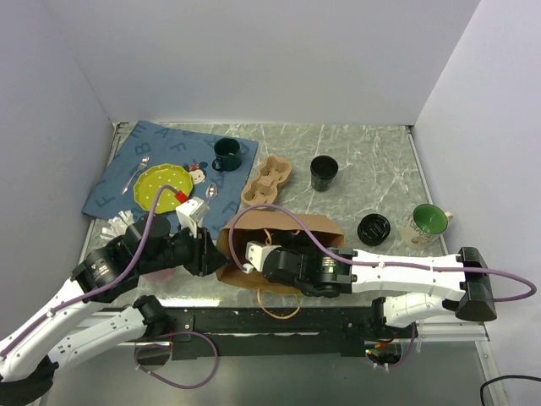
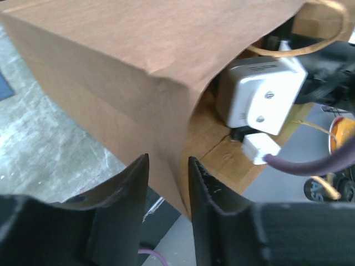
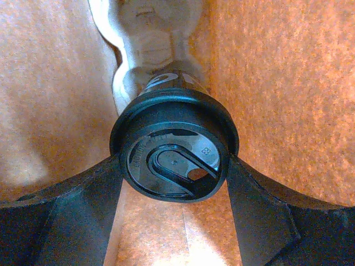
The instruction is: Pack the takeout coffee
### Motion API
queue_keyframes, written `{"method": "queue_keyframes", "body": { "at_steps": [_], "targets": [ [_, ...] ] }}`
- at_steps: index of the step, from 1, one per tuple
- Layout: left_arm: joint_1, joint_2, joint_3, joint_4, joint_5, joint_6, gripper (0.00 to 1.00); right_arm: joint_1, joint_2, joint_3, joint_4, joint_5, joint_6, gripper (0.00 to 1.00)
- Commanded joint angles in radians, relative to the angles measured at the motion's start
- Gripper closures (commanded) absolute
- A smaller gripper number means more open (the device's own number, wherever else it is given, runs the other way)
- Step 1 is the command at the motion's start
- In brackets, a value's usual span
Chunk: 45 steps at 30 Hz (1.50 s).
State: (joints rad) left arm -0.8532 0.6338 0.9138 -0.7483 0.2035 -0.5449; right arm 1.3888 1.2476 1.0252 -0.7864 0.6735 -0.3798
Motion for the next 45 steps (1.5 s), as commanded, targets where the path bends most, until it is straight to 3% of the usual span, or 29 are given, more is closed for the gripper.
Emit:
{"method": "queue_keyframes", "body": {
  "at_steps": [1,14,27,34,37,41,45],
  "targets": [
    [0.0,-0.023,0.031,-0.032,-0.079,-0.026,0.58,-0.007,-0.019,0.019,0.03,0.009,0.044,0.73],
    [0.0,0.014,0.12,-0.025,-0.108,-0.049,0.5,-0.007,-0.03,0.018,0.007,0.011,0.079,0.74],
    [0.0,0.032,0.102,0.012,-0.101,-0.076,0.63,-0.002,-0.048,0.004,-0.028,0.015,0.119,0.75],
    [0.0,0.063,0.123,0.001,-0.131,-0.069,0.59,0.006,-0.054,-0.008,-0.046,0.014,0.151,0.75],
    [0.0,0.078,0.129,0.001,-0.13,-0.064,0.66,0.009,-0.056,-0.013,-0.057,0.017,0.166,0.75],
    [0.0,0.073,0.125,0.026,-0.11,-0.061,0.9,0.01,-0.065,-0.034,-0.05,0.018,0.156,0.75],
    [0.0,0.07,0.105,0.036,-0.07,-0.036,0.99,0.004,-0.076,-0.042,0.016,0.055,0.055,0.75]
  ]
}}
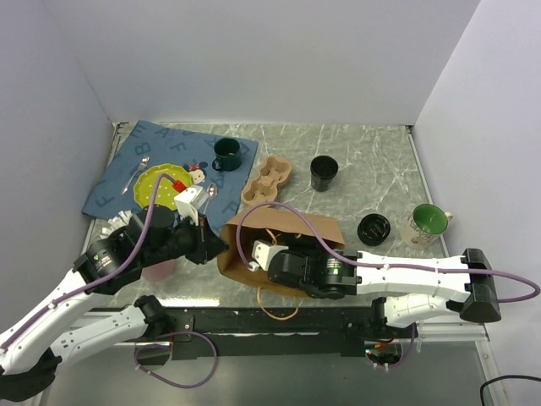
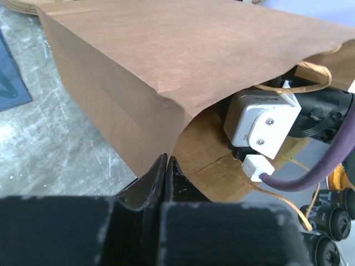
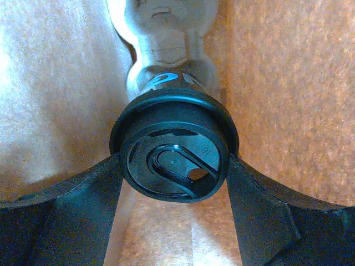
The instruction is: Pack the takeout coffee
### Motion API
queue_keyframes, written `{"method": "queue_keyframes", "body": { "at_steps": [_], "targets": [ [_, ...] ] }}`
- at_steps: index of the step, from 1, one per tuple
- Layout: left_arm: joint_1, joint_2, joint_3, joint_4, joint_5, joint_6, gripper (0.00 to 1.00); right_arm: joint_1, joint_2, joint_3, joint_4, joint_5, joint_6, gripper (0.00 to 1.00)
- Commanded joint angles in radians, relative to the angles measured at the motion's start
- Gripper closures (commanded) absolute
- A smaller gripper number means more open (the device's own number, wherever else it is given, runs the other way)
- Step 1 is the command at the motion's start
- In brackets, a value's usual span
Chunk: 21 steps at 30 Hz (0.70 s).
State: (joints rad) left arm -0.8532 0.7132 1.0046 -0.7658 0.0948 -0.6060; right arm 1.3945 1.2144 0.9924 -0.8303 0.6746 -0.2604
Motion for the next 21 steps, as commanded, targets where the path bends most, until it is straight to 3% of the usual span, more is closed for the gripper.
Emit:
{"method": "queue_keyframes", "body": {
  "at_steps": [1,21],
  "targets": [
    [0.0,-0.011,0.009,0.056,0.042,0.026,0.99,-0.015,-0.046,-0.009,0.072,0.043,-0.107,0.75],
    [0.0,-0.015,-0.017,0.072,0.085,0.045,0.99,-0.028,0.005,0.049,0.033,-0.029,-0.235,0.76]
  ]
}}
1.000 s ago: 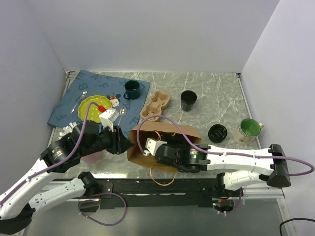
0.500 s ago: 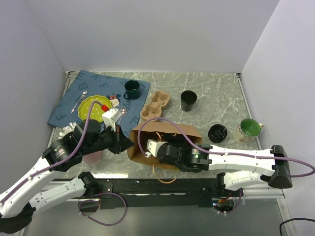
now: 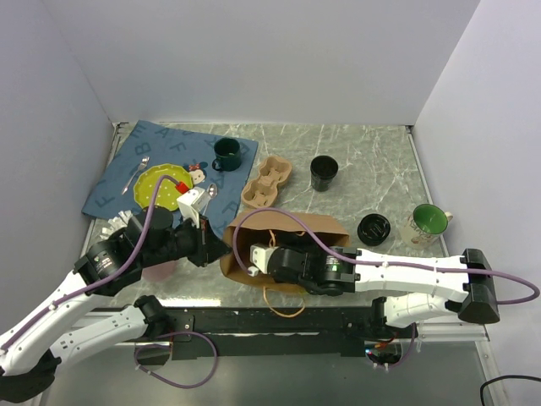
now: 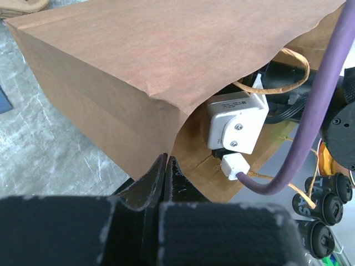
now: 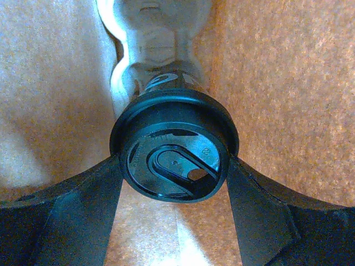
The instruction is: Pack the takeout coffee
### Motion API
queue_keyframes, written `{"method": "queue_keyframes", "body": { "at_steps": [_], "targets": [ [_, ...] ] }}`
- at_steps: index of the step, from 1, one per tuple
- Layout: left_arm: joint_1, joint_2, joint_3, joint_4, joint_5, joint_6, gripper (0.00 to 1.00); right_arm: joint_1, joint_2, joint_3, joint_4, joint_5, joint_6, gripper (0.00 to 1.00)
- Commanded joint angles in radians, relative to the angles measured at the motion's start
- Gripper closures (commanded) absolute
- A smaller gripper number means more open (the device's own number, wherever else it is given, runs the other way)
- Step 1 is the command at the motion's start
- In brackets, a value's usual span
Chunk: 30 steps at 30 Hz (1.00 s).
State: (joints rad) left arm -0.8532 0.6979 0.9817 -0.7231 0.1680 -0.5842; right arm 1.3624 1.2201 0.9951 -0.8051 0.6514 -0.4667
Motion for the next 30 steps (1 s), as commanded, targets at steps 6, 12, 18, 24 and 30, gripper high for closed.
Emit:
{"method": "queue_keyframes", "body": {
  "at_steps": [6,12,18,24,30],
  "targets": [
    [0.0,-0.001,0.0,0.024,-0.002,0.027,0.99,0.014,0.018,0.034,-0.068,-0.015,0.062,0.76],
    [0.0,-0.014,-0.014,0.021,0.008,0.035,0.99,-0.012,-0.011,-0.022,-0.08,0.005,0.094,0.76],
    [0.0,-0.015,-0.014,0.025,0.042,0.044,0.99,-0.083,-0.014,-0.026,-0.056,0.007,0.042,0.76],
    [0.0,-0.018,-0.015,0.039,0.083,0.055,0.99,-0.147,-0.011,-0.044,0.041,-0.019,-0.044,0.76],
    [0.002,-0.018,-0.044,0.059,0.113,0.053,0.99,-0.161,-0.024,-0.085,0.138,-0.019,-0.069,0.76]
  ]
}}
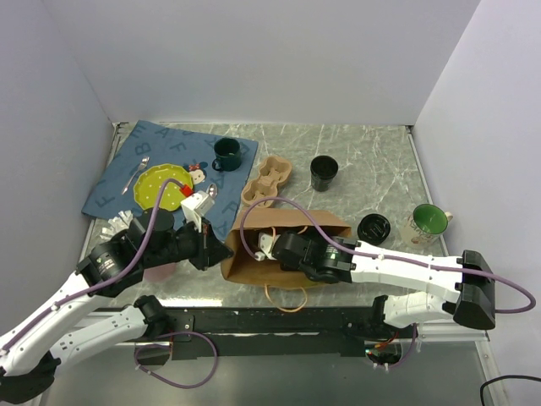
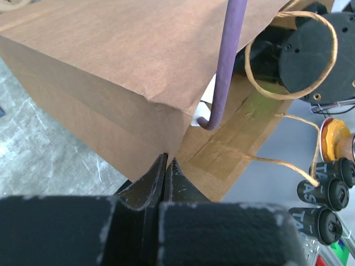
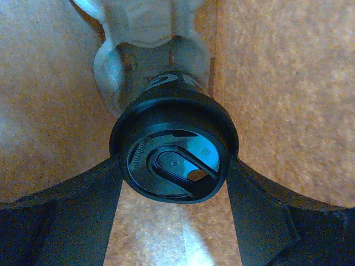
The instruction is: Pack the takeout coffee
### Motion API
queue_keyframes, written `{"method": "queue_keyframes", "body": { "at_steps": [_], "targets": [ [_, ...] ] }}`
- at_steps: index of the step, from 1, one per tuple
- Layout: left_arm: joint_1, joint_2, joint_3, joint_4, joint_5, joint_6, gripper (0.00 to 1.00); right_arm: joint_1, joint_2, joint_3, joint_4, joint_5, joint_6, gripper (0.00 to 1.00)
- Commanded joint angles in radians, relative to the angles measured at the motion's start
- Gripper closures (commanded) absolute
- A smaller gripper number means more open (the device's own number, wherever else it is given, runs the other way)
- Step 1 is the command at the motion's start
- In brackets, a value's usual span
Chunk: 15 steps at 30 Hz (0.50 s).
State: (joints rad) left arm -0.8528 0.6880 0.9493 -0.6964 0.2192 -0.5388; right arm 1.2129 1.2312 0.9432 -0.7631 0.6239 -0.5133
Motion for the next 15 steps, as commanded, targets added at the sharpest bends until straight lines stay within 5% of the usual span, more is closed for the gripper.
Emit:
{"method": "queue_keyframes", "body": {
  "at_steps": [1,15],
  "targets": [
    [0.0,-0.005,-0.012,0.029,0.059,0.011,0.99,-0.012,-0.041,-0.043,0.111,0.005,-0.03,0.77],
    [0.0,0.008,-0.004,0.023,0.043,0.025,0.99,-0.006,-0.102,-0.064,0.176,0.013,-0.103,0.78]
  ]
}}
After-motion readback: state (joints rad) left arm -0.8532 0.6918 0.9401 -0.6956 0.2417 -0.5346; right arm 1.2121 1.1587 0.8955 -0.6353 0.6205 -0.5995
